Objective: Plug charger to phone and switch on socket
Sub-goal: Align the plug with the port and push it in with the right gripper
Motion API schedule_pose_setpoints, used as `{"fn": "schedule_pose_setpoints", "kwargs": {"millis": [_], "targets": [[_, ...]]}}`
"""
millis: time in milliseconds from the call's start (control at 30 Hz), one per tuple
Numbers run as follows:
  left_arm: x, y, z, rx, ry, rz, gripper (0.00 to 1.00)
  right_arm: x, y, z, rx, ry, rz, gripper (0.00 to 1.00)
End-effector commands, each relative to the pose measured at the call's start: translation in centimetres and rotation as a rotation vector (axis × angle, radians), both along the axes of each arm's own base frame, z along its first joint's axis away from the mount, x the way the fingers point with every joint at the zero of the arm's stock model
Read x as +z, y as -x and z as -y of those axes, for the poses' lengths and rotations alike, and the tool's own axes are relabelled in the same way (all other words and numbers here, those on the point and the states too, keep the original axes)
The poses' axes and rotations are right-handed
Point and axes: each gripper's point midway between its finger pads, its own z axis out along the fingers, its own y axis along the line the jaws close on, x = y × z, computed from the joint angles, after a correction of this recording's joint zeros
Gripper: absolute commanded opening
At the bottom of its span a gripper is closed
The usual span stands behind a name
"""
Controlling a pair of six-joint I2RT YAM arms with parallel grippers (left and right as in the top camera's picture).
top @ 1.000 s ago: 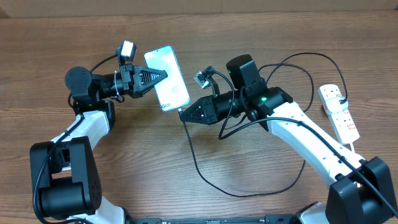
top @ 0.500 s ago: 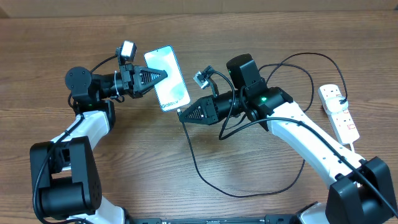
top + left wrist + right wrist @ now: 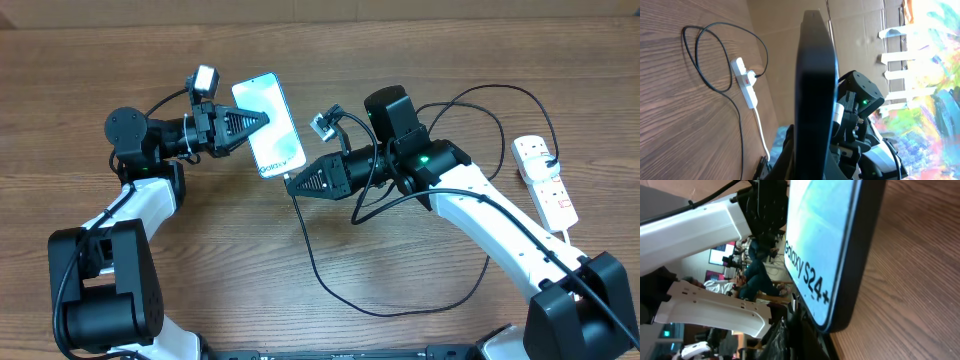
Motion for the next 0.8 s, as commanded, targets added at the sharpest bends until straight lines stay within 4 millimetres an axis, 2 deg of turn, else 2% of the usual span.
{"fn": "schedule_pose_setpoints", "kwargs": {"millis": [0,767], "targets": [[1.56,-0.55,-0.17,0.028,0.001,0.055,0.04,0.20,-0.15,-0.30,-0.011,0.001,-0.031,0.04],[1.55,-0.54,-0.17,0.027,0.006,0.030,0.04,-0.14,-0.80,-0.34,-0.046,0.021,-0.037,0.04]]}}
